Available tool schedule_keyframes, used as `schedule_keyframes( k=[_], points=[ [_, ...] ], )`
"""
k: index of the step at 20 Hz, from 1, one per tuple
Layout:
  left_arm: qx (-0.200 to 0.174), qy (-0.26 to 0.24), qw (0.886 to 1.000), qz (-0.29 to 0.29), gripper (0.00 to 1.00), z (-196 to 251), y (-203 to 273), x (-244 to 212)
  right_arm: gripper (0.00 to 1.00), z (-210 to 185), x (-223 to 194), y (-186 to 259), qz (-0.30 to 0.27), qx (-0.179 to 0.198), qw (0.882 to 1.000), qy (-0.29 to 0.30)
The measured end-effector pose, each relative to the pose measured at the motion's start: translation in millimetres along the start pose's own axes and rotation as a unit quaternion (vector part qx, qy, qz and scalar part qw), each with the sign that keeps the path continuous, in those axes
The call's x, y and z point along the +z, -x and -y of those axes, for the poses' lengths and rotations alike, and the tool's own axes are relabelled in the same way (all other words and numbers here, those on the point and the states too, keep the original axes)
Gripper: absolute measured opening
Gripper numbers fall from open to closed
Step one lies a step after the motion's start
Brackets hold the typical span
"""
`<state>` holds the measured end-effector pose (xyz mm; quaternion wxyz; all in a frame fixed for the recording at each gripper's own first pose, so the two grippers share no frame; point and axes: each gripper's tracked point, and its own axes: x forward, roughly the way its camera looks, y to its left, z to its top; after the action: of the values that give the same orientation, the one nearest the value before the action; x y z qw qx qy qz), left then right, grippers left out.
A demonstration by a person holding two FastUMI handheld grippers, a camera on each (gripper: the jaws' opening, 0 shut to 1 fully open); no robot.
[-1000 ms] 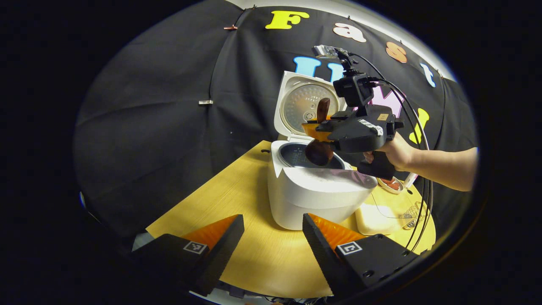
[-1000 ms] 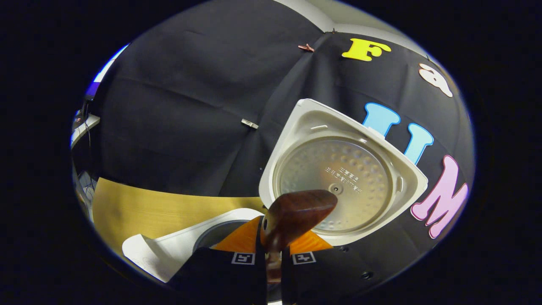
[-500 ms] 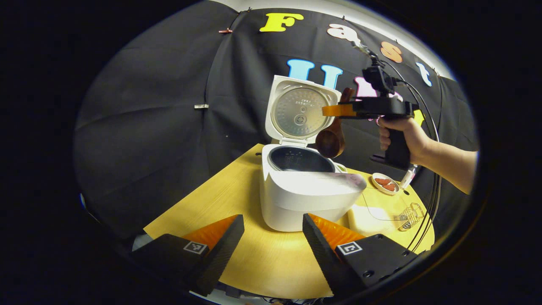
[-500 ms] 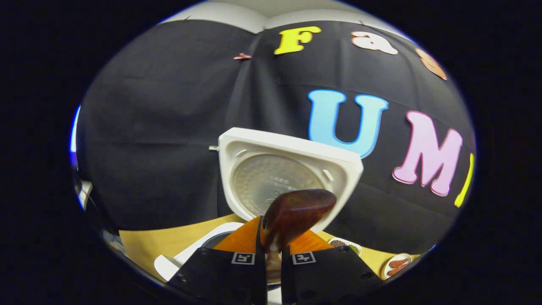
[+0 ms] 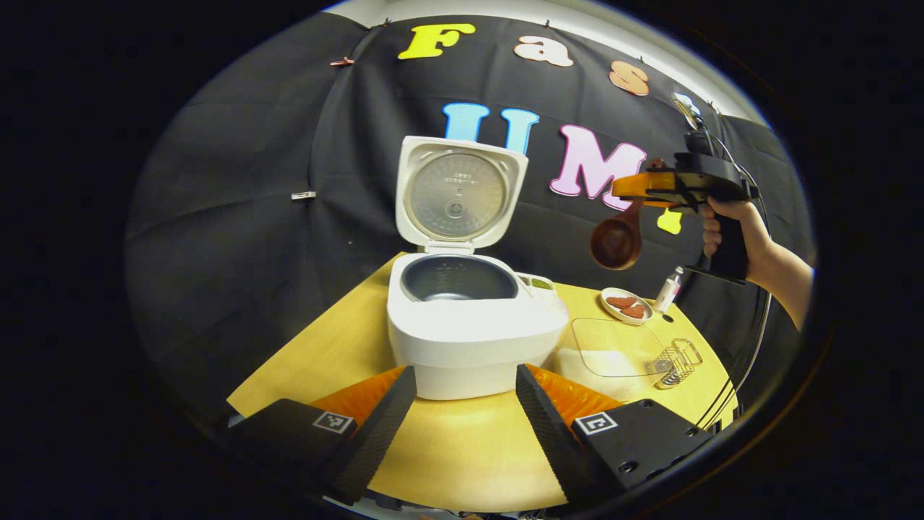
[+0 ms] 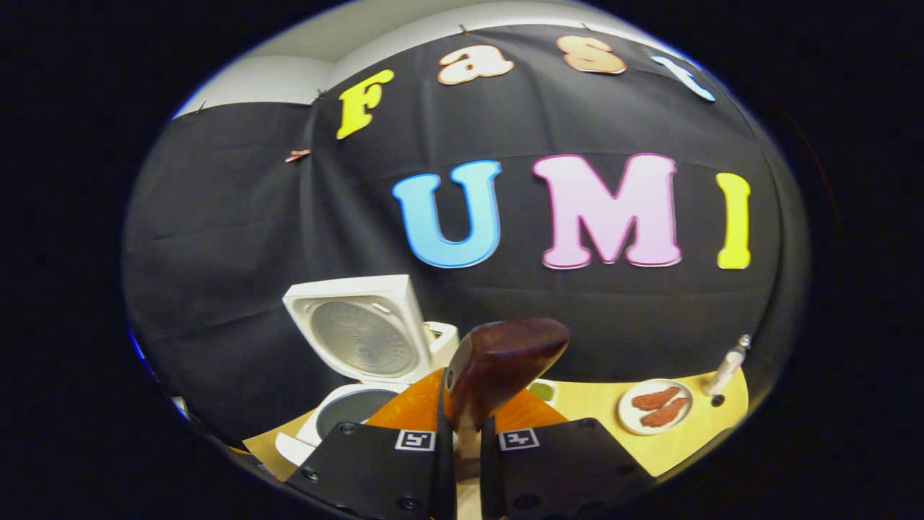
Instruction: Close the left gripper, press the button to open the rice cooker; take a wooden spoon from the chopstick holder with the right hand, scoop a spoonful of rice and pour it into the rice cooker, then put the wooden spoon back into the chopstick holder.
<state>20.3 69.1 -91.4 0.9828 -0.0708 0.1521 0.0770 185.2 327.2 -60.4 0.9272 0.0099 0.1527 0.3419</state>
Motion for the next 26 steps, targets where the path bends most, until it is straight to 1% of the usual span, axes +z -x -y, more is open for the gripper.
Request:
schedule_keyframes(
  k=[2,4,6,8,10,12,15,18,20,21,22,24,26],
  points=[
    [-0.016,-0.009,1.0,-0.004,0.95,18.5,-0.4,1.0,0.17,47.8,-3.1,23.1,0.0,-0.046,0.999,-0.025],
    [-0.033,-0.017,0.999,-0.007,0.96,37.7,-3.0,3.5,0.17,89.7,-7.4,43.4,0.005,-0.085,0.995,-0.058],
    [-0.044,-0.03,0.998,-0.014,0.96,56.4,-7.2,3.5,0.17,136.6,-14.5,65.9,0.008,-0.124,0.989,-0.083],
    [-0.048,-0.035,0.998,-0.012,0.96,73.4,-12.2,8.7,0.17,180.6,-36.5,84.7,-0.008,-0.161,0.982,-0.104],
    [-0.045,-0.025,0.999,-0.017,0.95,89.8,-17.8,7.6,0.17,217.4,-56.0,99.3,-0.021,-0.188,0.975,-0.117],
    [-0.046,-0.01,0.999,-0.023,0.95,112.1,-23.3,5.9,0.17,242.9,-76.0,109.4,-0.031,-0.204,0.97,-0.129],
    [-0.043,-0.003,0.998,-0.037,0.96,144.6,-28.6,1.2,0.17,269.5,-117.4,120.0,-0.058,-0.219,0.963,-0.146],
    [-0.043,-0.011,0.998,-0.034,0.96,169.7,-29.1,7.7,0.17,281.8,-157.6,124.0,-0.088,-0.224,0.953,-0.184],
    [-0.04,-0.016,0.998,-0.035,0.96,178.0,-31.3,12.0,0.17,284.3,-180.1,120.1,-0.099,-0.223,0.951,-0.191],
    [-0.04,-0.017,0.999,-0.033,0.96,181.7,-32.1,16.1,0.12,285.8,-188.9,119.3,-0.105,-0.224,0.95,-0.189],
    [-0.038,-0.021,0.999,-0.029,0.96,183.8,-33.4,20.6,0.17,287.4,-196.7,117.0,-0.11,-0.224,0.95,-0.187],
    [-0.032,-0.034,0.999,-0.022,0.96,183.8,-34.6,27.1,0.17,287.5,-206.0,112.1,-0.115,-0.225,0.948,-0.196],
    [-0.024,-0.045,0.999,-0.018,0.96,179.0,-35.6,30.9,0.17,288.1,-215.9,107.7,-0.118,-0.23,0.942,-0.212]
  ],
)
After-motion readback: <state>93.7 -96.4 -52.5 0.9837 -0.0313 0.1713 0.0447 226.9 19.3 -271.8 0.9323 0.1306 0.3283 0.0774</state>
